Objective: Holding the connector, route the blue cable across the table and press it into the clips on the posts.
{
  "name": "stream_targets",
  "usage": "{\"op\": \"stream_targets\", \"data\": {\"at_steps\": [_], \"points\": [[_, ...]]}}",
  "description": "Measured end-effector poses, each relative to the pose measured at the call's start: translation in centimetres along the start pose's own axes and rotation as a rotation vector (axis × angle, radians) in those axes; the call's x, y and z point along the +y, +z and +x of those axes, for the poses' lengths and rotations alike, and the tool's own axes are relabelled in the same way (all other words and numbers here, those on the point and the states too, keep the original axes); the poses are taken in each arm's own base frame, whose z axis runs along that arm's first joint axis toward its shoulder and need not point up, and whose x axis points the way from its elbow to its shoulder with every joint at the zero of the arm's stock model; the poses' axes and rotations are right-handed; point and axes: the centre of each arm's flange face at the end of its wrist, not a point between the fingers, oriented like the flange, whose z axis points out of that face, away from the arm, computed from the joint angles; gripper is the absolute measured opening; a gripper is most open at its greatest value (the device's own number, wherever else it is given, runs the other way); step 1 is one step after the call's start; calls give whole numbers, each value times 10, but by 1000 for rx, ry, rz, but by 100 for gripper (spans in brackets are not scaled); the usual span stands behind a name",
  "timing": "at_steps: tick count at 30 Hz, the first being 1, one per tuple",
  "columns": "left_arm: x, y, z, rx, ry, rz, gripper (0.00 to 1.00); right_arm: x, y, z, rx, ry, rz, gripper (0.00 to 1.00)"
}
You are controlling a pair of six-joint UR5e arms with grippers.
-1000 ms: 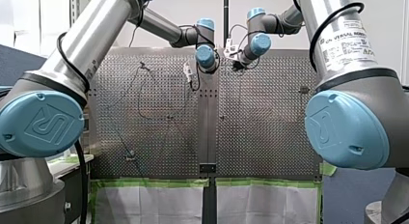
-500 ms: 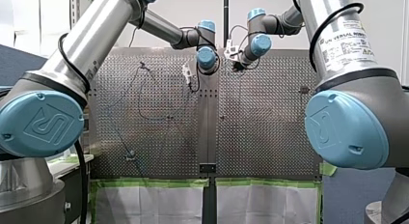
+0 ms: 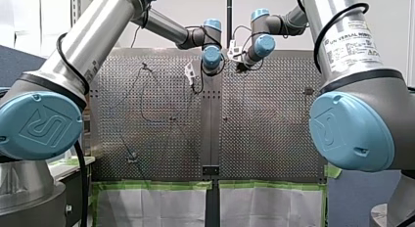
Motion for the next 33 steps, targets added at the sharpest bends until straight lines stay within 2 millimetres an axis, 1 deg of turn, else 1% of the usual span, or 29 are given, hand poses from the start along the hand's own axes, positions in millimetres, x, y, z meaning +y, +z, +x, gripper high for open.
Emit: {"op": "stream_targets", "data": {"at_steps": [6,9,12,17,19,23,29,33], "points": [[1,-13,7,40,25,-10,0,-3,0,-2,-6,0,5,0],[3,-19,10,45,28,-7,0,-5,-1,-7,-15,0,7,0],[7,-23,17,57,36,-9,0,-5,-2,-16,-32,0,4,0],[11,-31,19,50,26,0,0,-2,-6,-33,-66,2,-3,0],[15,-33,23,46,21,2,0,0,-7,-40,-80,3,-7,0],[20,-34,34,47,17,12,0,5,-11,-55,-111,6,-18,0],[24,-39,56,59,20,49,0,12,-15,-77,-146,11,-32,0],[30,-39,73,72,20,78,0,17,-17,-91,-155,13,-37,0]]}}
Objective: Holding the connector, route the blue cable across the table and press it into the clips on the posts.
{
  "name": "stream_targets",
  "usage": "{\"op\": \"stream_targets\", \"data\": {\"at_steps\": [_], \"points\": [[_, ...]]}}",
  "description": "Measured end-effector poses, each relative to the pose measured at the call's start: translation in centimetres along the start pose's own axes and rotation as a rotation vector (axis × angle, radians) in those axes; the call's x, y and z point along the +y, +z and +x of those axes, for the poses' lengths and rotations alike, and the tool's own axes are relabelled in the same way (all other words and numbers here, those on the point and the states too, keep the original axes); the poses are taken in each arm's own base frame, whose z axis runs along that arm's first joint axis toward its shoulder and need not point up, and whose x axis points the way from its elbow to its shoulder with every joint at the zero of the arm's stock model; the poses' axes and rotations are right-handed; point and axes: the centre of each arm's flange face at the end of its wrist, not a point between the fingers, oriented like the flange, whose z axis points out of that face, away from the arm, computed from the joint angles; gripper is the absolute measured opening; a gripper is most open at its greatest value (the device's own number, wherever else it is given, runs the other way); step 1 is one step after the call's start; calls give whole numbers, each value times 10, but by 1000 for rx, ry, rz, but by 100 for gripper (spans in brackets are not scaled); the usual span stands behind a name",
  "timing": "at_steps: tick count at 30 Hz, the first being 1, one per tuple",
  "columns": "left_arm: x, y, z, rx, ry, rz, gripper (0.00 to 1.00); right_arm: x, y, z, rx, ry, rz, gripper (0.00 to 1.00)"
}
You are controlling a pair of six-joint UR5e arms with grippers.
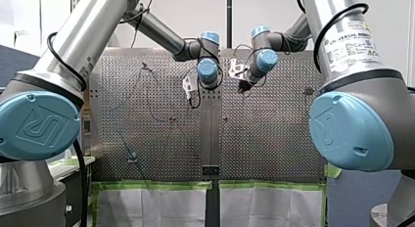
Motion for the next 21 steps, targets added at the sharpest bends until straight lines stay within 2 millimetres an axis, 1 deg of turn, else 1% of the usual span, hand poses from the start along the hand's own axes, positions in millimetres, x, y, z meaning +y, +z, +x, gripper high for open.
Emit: {"op": "stream_targets", "data": {"at_steps": [5,7,11,15,18,21], "points": [[7,-1,19,11,-1,29,0,5,0,-18,-3,1,-2,0],[12,-1,30,18,3,31,0,6,0,-25,-3,-1,-2,0],[20,-2,62,45,20,36,0,9,-2,-42,-18,-12,-4,0],[26,-6,99,80,41,43,0,10,-3,-51,-35,-31,-1,0],[33,-10,119,96,47,49,0,11,-5,-60,-52,-43,-1,0],[39,-13,131,104,48,57,0,13,-3,-72,-75,-51,-2,0]]}}
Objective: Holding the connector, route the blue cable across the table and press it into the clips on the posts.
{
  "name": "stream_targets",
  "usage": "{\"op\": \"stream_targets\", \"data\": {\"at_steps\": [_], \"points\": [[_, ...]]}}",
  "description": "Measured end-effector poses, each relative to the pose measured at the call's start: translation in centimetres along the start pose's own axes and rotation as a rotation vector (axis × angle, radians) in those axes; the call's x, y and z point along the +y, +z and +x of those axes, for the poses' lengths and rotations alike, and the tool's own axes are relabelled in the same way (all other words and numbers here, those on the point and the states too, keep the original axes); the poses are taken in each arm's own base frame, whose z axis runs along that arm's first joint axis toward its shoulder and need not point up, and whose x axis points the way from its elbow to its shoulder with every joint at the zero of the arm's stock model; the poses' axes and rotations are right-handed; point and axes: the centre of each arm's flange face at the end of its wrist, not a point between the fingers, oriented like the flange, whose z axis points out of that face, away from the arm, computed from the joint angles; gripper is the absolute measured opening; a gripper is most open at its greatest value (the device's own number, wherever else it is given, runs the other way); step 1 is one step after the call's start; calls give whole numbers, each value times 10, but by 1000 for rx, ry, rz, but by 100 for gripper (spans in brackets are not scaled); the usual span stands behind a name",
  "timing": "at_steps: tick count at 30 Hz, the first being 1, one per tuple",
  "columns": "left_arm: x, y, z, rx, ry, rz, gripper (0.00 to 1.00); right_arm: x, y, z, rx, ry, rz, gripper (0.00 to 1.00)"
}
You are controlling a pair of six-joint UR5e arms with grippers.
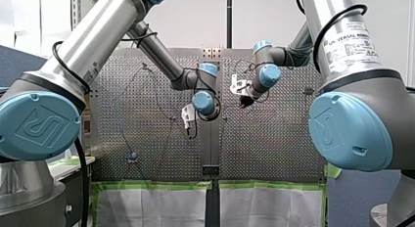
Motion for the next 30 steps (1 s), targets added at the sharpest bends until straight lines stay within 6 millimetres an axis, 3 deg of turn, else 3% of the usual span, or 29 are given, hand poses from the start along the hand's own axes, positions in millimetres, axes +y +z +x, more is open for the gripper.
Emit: {"op": "stream_targets", "data": {"at_steps": [7,15,25,30], "points": [[15,-7,25,13,-3,30,0,5,13,-37,-72,-8,-4,0],[8,8,45,18,-10,88,0,13,18,-44,-84,1,-16,0],[-1,31,23,-22,-39,100,0,28,29,-50,-62,16,-19,0],[4,42,24,-17,-40,97,0,35,32,-48,-47,26,-18,0]]}}
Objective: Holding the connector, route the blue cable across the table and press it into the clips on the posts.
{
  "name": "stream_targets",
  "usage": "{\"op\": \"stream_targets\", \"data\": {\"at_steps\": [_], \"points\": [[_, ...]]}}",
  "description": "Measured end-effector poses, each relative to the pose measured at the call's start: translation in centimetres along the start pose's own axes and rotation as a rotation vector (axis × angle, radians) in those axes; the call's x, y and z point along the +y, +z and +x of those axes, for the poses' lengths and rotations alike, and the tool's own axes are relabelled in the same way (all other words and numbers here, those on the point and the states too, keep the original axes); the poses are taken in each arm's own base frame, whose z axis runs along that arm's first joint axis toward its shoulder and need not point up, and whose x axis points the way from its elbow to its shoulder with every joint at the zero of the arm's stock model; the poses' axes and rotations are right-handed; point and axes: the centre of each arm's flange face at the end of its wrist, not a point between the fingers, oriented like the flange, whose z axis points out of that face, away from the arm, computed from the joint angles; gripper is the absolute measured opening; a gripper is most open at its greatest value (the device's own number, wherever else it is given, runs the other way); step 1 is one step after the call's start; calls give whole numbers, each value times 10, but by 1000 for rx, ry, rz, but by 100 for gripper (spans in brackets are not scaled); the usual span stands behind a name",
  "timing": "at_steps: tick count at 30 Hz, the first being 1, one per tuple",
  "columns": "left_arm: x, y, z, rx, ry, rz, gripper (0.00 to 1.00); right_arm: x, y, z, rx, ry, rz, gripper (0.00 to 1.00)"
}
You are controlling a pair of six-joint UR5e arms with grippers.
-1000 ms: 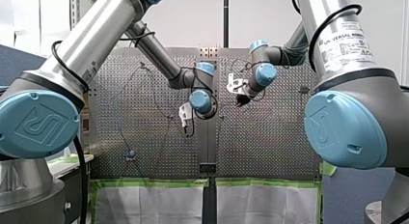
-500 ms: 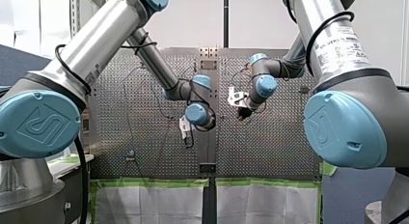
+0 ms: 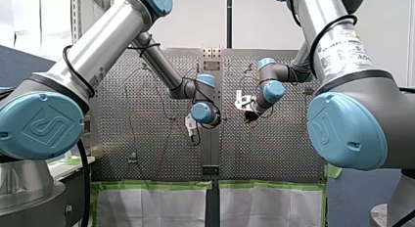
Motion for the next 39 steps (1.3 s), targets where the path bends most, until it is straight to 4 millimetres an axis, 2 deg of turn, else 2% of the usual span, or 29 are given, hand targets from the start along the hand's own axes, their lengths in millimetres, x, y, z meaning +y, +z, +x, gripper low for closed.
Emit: {"op": "stream_targets", "data": {"at_steps": [7,20,25,29,34,39], "points": [[6,18,17,20,8,-19,0,7,4,-2,0,6,3,0],[19,51,-14,-39,-14,-30,0,21,18,-1,10,13,-12,0],[28,64,-12,-29,-14,-30,0,28,33,-2,14,17,-17,0],[33,76,-3,-3,-6,-42,0,34,42,7,33,25,-22,0],[34,88,-11,-9,-9,-51,0,39,48,26,71,35,-23,0],[36,91,-17,-10,-6,-69,0,47,52,39,96,42,-28,0]]}}
